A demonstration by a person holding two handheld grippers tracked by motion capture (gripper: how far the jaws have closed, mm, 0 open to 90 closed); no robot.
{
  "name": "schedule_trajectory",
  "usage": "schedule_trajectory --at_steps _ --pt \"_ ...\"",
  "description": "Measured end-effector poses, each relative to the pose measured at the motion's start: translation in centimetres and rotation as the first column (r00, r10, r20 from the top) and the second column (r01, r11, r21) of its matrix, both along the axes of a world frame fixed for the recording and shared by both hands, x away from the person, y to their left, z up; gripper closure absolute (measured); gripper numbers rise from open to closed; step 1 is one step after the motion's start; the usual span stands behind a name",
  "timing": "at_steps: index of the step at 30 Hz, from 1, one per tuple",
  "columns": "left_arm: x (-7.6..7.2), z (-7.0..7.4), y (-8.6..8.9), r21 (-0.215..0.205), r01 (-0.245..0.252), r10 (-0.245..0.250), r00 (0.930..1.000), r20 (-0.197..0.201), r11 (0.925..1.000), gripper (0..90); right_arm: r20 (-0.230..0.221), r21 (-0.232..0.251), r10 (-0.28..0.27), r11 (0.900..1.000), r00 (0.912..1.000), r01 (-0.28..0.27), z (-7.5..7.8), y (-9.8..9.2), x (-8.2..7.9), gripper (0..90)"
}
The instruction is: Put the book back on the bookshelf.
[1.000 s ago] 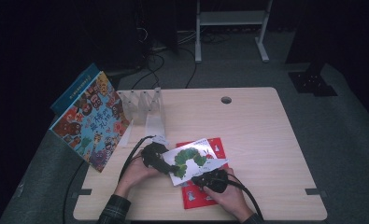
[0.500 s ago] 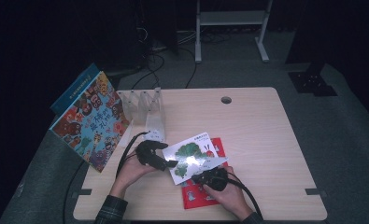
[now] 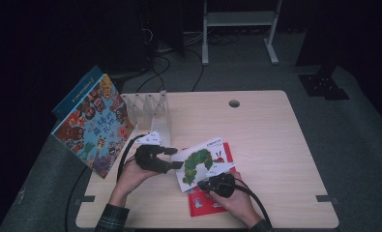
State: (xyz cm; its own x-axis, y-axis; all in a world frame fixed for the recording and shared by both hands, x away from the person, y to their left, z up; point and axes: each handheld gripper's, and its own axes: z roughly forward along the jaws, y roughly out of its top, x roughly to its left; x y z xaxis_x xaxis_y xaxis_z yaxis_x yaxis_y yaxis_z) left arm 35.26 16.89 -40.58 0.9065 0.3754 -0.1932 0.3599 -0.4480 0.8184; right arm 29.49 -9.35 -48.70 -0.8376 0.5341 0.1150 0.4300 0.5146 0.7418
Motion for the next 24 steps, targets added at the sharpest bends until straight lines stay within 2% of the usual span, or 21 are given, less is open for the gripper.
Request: schedule_trajectory --at_steps 1,2,4,7,10,14,19,24 --pt "0.0 -0.1 -0.1 -0.007 0.039 -0.039 0.9987 -0.033 0.9992 43.3 0.000 0.000 0.000 1.000 1.0000 0.000 0.0 0.0 0.0 89.5" --pt "-0.1 -0.4 -0.5 -0.008 0.066 -0.067 0.9967 -0.045 0.9978 46.8 0.003 0.000 -0.003 1.000 1.0000 0.003 0.0 0.0 0.0 89.4" --pt "-0.4 -0.6 -1.4 0.024 0.081 -0.080 0.9962 -0.034 0.9964 47.6 0.006 0.000 -0.003 1.000 1.0000 0.003 0.0 0.0 0.1 89.4" --pt "-0.5 -0.8 -1.9 0.039 0.101 -0.099 0.9941 -0.044 0.9942 52.7 0.012 -0.005 -0.004 1.000 0.9999 0.004 0.0 0.0 0.0 89.4" --pt "-0.7 -1.1 -2.4 0.069 0.104 -0.101 0.9942 -0.037 0.9922 54.0 0.016 -0.007 -0.004 1.000 0.9999 0.004 0.0 0.1 0.0 89.3" --pt "-0.8 -1.4 -2.9 0.088 0.113 -0.110 0.9933 -0.035 0.9896 59.0 0.022 -0.008 0.000 1.000 0.9998 0.000 0.0 0.0 -0.1 89.3" --pt "-1.2 -2.2 -3.3 0.089 0.111 -0.110 0.9937 -0.023 0.9898 60.7 0.021 -0.006 -0.004 1.000 0.9998 0.004 -0.1 0.0 -0.2 89.3" --pt "-1.4 -2.5 -3.4 0.089 0.111 -0.112 0.9937 0.006 0.9899 64.2 0.027 -0.006 -0.004 1.000 0.9996 0.004 -0.1 0.0 -0.3 89.3"
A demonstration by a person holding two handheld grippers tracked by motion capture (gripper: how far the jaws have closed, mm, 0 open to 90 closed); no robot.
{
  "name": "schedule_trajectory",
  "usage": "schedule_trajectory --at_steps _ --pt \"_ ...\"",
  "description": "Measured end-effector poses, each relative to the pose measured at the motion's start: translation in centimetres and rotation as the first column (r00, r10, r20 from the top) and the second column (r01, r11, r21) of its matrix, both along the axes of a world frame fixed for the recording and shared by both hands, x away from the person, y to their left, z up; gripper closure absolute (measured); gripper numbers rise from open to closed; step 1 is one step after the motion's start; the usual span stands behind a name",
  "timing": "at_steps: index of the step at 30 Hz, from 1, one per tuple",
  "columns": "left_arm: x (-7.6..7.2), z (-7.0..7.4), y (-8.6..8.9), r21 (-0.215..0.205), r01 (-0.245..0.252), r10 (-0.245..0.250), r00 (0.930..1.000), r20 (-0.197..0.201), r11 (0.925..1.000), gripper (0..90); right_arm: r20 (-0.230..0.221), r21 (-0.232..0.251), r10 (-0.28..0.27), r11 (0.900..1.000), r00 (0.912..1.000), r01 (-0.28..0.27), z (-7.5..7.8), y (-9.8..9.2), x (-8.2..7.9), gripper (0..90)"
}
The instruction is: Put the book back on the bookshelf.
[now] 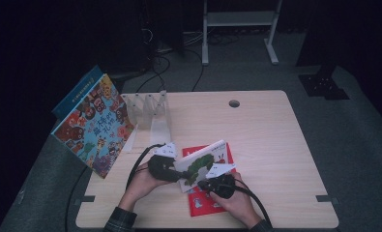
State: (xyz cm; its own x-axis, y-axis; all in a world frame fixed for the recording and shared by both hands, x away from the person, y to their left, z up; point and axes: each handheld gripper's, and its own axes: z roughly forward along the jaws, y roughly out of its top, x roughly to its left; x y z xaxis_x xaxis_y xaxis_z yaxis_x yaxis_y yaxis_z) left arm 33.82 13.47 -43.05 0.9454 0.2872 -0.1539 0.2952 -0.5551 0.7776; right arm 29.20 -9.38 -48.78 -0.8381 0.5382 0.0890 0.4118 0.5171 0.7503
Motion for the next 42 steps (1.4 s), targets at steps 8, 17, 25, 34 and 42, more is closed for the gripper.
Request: schedule_trajectory --at_steps 8,17,25,34,42 --pt "-0.2 -0.7 -0.5 0.007 0.002 -0.002 1.0000 0.007 1.0000 68.2 0.015 -0.002 0.003 1.000 0.9999 -0.003 0.0 0.0 -0.1 89.1" --pt "-0.5 -0.9 -0.9 -0.008 0.008 -0.007 0.9985 0.055 0.9999 74.6 0.023 -0.002 0.003 1.000 0.9997 -0.003 -0.1 0.0 -0.2 86.8" --pt "-0.4 -0.8 -0.6 -0.029 -0.029 0.031 0.9978 0.058 0.9992 75.0 0.028 0.014 -0.007 1.000 0.9996 0.007 0.2 -1.2 -0.3 76.9" --pt "-0.3 -0.1 0.3 -0.053 -0.080 0.084 0.9943 0.067 0.9954 75.1 0.051 0.035 -0.143 0.989 0.9884 0.141 0.7 -6.3 0.2 59.2" --pt "-0.2 0.7 1.6 -0.084 -0.115 0.121 0.9901 0.071 0.9898 75.1 0.069 0.040 -0.340 0.940 0.9378 0.338 0.2 -12.3 2.1 44.1"
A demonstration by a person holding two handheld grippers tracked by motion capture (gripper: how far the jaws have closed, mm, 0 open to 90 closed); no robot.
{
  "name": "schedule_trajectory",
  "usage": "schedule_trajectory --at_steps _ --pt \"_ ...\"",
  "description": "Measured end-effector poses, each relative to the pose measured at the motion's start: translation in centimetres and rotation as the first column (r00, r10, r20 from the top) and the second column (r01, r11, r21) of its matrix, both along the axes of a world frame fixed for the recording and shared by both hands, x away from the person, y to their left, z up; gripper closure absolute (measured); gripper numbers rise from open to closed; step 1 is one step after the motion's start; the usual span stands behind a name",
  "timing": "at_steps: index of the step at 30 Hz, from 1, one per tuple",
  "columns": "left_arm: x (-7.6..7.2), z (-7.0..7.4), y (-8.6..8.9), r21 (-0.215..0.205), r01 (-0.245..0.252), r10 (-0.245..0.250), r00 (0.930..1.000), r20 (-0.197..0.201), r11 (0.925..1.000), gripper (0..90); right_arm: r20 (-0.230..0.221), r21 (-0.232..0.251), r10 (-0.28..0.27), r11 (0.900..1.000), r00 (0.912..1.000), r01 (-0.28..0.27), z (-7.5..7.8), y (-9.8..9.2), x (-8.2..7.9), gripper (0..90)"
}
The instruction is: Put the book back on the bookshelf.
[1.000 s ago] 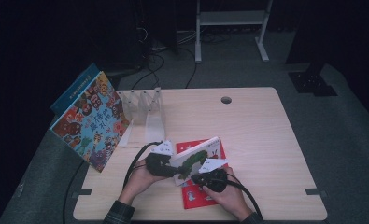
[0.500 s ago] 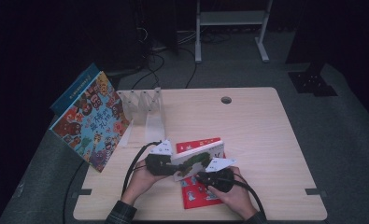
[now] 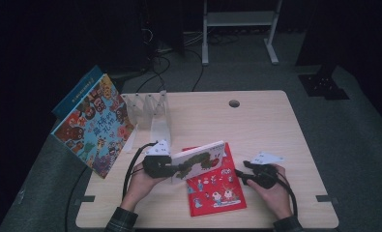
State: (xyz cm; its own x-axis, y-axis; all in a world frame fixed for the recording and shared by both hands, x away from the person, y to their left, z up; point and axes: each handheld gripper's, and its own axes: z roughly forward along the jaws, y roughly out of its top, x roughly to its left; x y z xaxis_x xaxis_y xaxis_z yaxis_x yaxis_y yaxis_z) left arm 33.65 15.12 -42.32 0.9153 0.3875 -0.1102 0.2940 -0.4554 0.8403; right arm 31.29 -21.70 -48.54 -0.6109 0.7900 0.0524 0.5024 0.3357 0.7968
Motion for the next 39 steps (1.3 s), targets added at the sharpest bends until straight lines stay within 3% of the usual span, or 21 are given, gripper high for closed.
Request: schedule_trajectory --at_steps 4,10,18,23,28,35,39 --pt "0.1 0.3 0.8 -0.009 -0.019 0.019 0.9998 -0.001 0.9998 75.2 -0.009 -0.007 -0.092 0.996 0.9957 0.092 -0.3 -2.9 0.9 40.3" --pt "0.0 1.0 2.4 -0.037 -0.055 0.055 0.9985 0.004 0.9978 75.1 -0.027 -0.021 -0.203 0.979 0.9788 0.202 -1.2 -6.3 1.9 36.1" --pt "-0.1 1.9 5.3 -0.075 -0.118 0.120 0.9927 0.016 0.9902 75.1 -0.041 -0.040 -0.282 0.959 0.9587 0.280 -1.6 -8.1 2.5 34.3" --pt "-0.3 2.3 7.3 -0.094 -0.165 0.168 0.9855 0.023 0.9817 75.1 -0.045 -0.042 -0.301 0.953 0.9526 0.299 -1.6 -8.4 2.6 31.9" --pt "-0.4 2.5 9.3 -0.108 -0.211 0.215 0.9765 0.021 0.9715 75.1 -0.036 -0.076 -0.287 0.956 0.9572 0.284 -1.7 -8.1 2.7 26.0" --pt "-0.7 2.6 12.0 -0.123 -0.261 0.264 0.9644 0.012 0.9576 75.1 -0.038 -0.076 -0.288 0.955 0.9568 0.285 -1.7 -8.1 2.8 24.9" --pt "-0.9 2.7 13.1 -0.124 -0.275 0.278 0.9604 0.012 0.9535 75.1 -0.039 -0.076 -0.290 0.955 0.9561 0.287 -1.7 -8.1 2.8 24.5"
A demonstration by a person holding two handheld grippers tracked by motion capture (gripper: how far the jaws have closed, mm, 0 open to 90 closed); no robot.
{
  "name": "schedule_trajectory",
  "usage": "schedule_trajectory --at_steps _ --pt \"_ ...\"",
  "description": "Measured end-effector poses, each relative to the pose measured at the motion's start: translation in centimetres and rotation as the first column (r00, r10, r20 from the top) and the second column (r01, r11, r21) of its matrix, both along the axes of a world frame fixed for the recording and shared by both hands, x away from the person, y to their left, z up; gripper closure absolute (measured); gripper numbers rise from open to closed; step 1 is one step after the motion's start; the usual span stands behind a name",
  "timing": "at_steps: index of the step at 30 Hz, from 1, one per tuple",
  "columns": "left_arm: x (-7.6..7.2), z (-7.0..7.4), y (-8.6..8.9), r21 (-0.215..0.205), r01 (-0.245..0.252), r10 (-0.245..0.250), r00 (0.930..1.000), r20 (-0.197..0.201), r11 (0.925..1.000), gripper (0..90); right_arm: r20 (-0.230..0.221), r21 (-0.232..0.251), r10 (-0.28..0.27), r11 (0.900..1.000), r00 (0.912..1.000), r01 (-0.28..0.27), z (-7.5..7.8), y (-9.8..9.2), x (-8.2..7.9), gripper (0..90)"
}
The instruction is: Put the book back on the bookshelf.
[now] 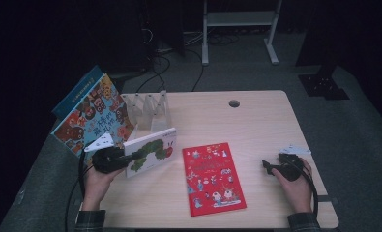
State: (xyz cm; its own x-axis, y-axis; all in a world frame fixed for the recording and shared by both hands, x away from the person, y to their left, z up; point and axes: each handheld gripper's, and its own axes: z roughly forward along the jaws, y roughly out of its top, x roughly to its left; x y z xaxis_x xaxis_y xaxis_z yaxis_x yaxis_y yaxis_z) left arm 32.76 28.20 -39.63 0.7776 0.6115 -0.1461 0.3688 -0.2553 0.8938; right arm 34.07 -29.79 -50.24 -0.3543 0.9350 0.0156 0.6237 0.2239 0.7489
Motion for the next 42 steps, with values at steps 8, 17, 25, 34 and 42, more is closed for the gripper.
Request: schedule_trajectory --at_steps 8,17,25,34,42 --pt "-0.1 0.1 2.1 -0.008 -0.071 0.071 0.9974 0.002 0.9974 75.1 0.000 0.000 0.000 1.000 1.0000 0.000 0.0 0.0 0.0 24.4" --pt "1.0 -0.2 2.8 -0.002 -0.153 0.153 0.9879 0.026 0.9882 75.2 0.000 0.000 0.000 1.000 1.0000 0.000 0.0 0.0 0.0 24.4" --pt "3.2 0.0 1.9 -0.001 -0.219 0.219 0.9739 0.060 0.9757 75.1 0.000 0.000 -0.001 1.000 1.0000 0.001 0.0 0.0 0.0 24.4" --pt "5.7 -0.3 0.0 -0.005 -0.259 0.258 0.9624 0.083 0.9659 75.2 -0.001 0.001 -0.001 1.000 1.0000 0.001 0.0 0.0 0.0 24.4" --pt "7.9 -0.8 -1.5 0.024 -0.285 0.281 0.9543 0.102 0.9584 75.1 -0.001 0.001 -0.002 1.000 1.0000 0.002 0.0 0.0 0.0 24.4"
